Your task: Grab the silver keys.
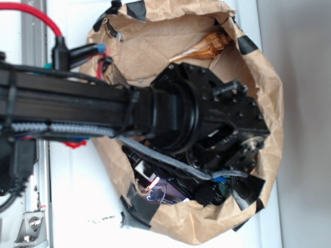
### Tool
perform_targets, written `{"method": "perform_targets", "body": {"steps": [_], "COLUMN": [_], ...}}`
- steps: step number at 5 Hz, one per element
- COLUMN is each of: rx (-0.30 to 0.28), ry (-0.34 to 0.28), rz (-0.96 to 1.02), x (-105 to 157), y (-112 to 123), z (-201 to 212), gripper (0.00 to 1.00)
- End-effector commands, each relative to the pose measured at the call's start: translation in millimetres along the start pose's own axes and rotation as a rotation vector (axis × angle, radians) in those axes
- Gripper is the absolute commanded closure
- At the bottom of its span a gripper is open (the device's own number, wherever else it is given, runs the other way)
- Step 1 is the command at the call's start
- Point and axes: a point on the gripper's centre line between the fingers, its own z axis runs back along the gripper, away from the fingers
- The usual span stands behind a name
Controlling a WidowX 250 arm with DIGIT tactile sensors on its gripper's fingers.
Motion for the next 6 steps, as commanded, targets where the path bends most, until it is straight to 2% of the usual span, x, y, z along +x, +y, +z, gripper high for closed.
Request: {"method": "perform_targets", "body": {"steps": [1,3,5,6], "rx": [-0.020,-0.007,-0.042,-0.035], "ry": [-0.014,0.000,-0.014,-0.011], "rz": [-0.065,-0.054,-0.103,-0.114], "x": [-17.1,-20.9,-15.0,-13.7], "y": [15.2,28.6,21.8,19.0], "z": [15.8,17.7,4.6,0.3], "gripper": [0.00,0.00,0.00,0.00]}}
